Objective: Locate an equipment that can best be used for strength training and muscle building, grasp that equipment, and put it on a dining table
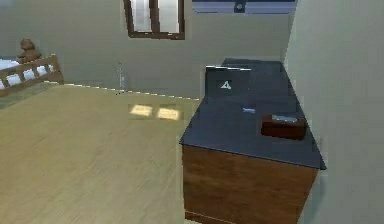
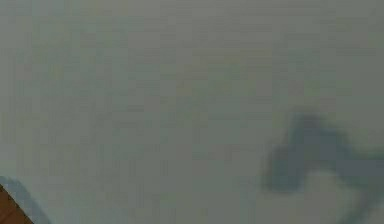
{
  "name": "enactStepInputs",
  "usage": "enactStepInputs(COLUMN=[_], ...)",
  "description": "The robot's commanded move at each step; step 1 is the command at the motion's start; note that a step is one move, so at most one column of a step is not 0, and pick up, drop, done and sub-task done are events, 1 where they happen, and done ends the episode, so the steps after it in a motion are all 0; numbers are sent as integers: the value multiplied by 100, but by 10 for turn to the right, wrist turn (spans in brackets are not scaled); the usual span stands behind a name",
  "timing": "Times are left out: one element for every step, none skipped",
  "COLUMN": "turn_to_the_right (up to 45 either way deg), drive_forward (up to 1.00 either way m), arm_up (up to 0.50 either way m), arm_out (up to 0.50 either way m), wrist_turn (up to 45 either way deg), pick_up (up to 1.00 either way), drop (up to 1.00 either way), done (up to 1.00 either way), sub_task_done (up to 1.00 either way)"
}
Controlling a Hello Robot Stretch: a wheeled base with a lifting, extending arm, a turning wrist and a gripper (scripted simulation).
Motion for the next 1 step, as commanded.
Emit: enactStepInputs(turn_to_the_right=[0], drive_forward=[35], arm_up=[0], arm_out=[0], wrist_turn=[0], pick_up=[0], drop=[0], done=[0], sub_task_done=[0])
